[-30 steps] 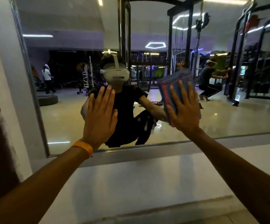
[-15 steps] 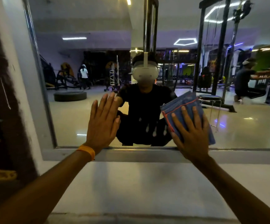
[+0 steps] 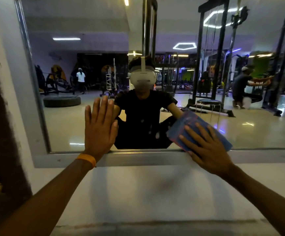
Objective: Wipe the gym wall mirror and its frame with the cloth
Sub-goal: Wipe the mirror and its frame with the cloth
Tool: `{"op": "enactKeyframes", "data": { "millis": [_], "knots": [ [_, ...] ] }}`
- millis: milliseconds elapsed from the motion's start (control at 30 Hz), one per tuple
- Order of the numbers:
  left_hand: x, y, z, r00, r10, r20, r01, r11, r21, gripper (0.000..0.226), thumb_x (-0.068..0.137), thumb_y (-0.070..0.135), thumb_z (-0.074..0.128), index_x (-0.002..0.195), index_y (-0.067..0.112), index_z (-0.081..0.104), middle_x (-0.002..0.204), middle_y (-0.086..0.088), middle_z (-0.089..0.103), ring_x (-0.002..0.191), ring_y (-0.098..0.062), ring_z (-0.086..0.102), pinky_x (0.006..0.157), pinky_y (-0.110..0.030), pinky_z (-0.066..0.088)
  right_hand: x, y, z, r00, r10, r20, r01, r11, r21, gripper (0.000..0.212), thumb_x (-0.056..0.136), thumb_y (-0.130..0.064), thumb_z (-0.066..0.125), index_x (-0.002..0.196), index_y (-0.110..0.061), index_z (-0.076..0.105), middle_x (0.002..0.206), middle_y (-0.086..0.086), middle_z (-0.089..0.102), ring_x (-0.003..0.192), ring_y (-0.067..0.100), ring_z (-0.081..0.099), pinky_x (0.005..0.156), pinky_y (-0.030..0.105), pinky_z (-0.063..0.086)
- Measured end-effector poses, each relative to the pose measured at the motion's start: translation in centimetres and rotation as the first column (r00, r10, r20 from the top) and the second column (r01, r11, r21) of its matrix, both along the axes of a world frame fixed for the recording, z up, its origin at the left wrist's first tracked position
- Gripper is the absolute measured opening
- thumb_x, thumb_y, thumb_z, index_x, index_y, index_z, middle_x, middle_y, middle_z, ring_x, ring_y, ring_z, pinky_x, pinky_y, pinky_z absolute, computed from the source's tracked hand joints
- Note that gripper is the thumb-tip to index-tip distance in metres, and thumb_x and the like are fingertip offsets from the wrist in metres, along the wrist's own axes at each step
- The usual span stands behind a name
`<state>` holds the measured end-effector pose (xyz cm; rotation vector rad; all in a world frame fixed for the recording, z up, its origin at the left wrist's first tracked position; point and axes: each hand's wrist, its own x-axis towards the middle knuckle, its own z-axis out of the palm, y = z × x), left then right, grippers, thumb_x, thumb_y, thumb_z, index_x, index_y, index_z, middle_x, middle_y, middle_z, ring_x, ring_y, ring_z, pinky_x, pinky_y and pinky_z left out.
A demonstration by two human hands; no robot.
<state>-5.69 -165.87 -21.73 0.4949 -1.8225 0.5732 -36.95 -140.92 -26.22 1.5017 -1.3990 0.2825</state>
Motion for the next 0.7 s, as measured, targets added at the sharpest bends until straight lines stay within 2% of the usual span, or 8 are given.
{"op": "enactKeyframes", "data": {
  "millis": [167, 267, 367, 467, 500, 600, 700],
  "knots": [
    [-0.1, 0.1, -0.3, 1.000, -0.004, -0.008, 0.004, 0.999, 0.038, 0.066, 0.107, 0.034, 0.034, 0.164, 0.006, 0.016, 0.172, -0.018, 0.009, 0.159, -0.041, 0.008, 0.128, -0.058, 0.002, 8.1, -7.1, 1.6, 0.984, 0.127, -0.121, -0.104, 0.979, 0.177, 0.058, 0.109, -0.048, 0.030, 0.162, -0.023, 0.031, 0.170, 0.007, 0.024, 0.159, 0.031, 0.011, 0.129, 0.053, 0.004],
    [0.4, 0.5, -1.3, 1.000, -0.024, 0.011, 0.023, 0.998, 0.060, 0.067, 0.106, 0.033, 0.037, 0.164, 0.006, 0.016, 0.172, -0.017, 0.008, 0.159, -0.038, 0.005, 0.128, -0.057, 0.001, 4.7, -3.9, 1.5, 0.988, 0.085, -0.127, -0.059, 0.979, 0.196, 0.059, 0.107, -0.046, 0.033, 0.161, -0.022, 0.033, 0.170, 0.007, 0.023, 0.159, 0.032, 0.013, 0.128, 0.055, 0.009],
    [0.9, 0.7, -2.3, 0.998, -0.050, 0.043, 0.047, 0.996, 0.075, 0.066, 0.106, 0.034, 0.036, 0.164, 0.006, 0.018, 0.173, -0.017, 0.008, 0.160, -0.036, 0.003, 0.128, -0.058, 0.004, 0.9, 0.0, 0.9, 0.996, 0.014, -0.086, -0.002, 0.991, 0.135, 0.058, 0.108, -0.044, 0.032, 0.161, -0.022, 0.033, 0.169, 0.010, 0.025, 0.158, 0.034, 0.016, 0.125, 0.060, 0.016],
    [0.7, 0.9, -2.6, 0.999, -0.034, 0.035, 0.031, 0.997, 0.075, 0.066, 0.106, 0.033, 0.036, 0.164, 0.005, 0.019, 0.172, -0.016, 0.009, 0.160, -0.036, 0.004, 0.128, -0.059, 0.004, 4.3, -2.0, -0.7, 0.996, 0.050, 0.072, -0.055, 0.997, 0.056, 0.058, 0.109, -0.046, 0.031, 0.159, -0.018, 0.033, 0.167, 0.014, 0.029, 0.159, 0.035, 0.011, 0.128, 0.055, 0.005],
    [0.5, 1.0, -2.7, 0.999, -0.032, 0.023, 0.030, 0.996, 0.083, 0.066, 0.106, 0.033, 0.037, 0.164, 0.005, 0.018, 0.172, -0.016, 0.009, 0.160, -0.036, 0.005, 0.128, -0.059, 0.004, 6.2, -3.6, -1.0, 0.995, 0.080, 0.066, -0.084, 0.994, 0.075, 0.058, 0.109, -0.046, 0.032, 0.159, -0.017, 0.034, 0.167, 0.014, 0.030, 0.159, 0.034, 0.010, 0.129, 0.052, 0.002],
    [0.1, 1.3, -2.7, 0.998, -0.055, 0.000, 0.055, 0.994, 0.094, 0.067, 0.106, 0.031, 0.039, 0.164, 0.005, 0.018, 0.173, -0.016, 0.009, 0.160, -0.037, 0.006, 0.128, -0.059, 0.003, 9.3, -6.6, 0.2, 0.990, 0.114, -0.087, -0.095, 0.975, 0.201, 0.062, 0.106, -0.047, 0.037, 0.161, -0.019, 0.031, 0.169, 0.011, 0.026, 0.158, 0.033, 0.012, 0.129, 0.050, 0.004],
    [0.8, 0.9, -2.9, 0.997, -0.075, 0.008, 0.074, 0.993, 0.096, 0.066, 0.106, 0.031, 0.037, 0.164, 0.006, 0.019, 0.173, -0.015, 0.010, 0.160, -0.035, 0.006, 0.128, -0.058, 0.004, 6.6, -4.8, 0.8, 0.992, 0.104, -0.067, -0.091, 0.979, 0.182, 0.061, 0.107, -0.047, 0.033, 0.160, -0.018, 0.036, 0.169, 0.010, 0.027, 0.158, 0.033, 0.016, 0.128, 0.052, 0.010]
  ]
}}
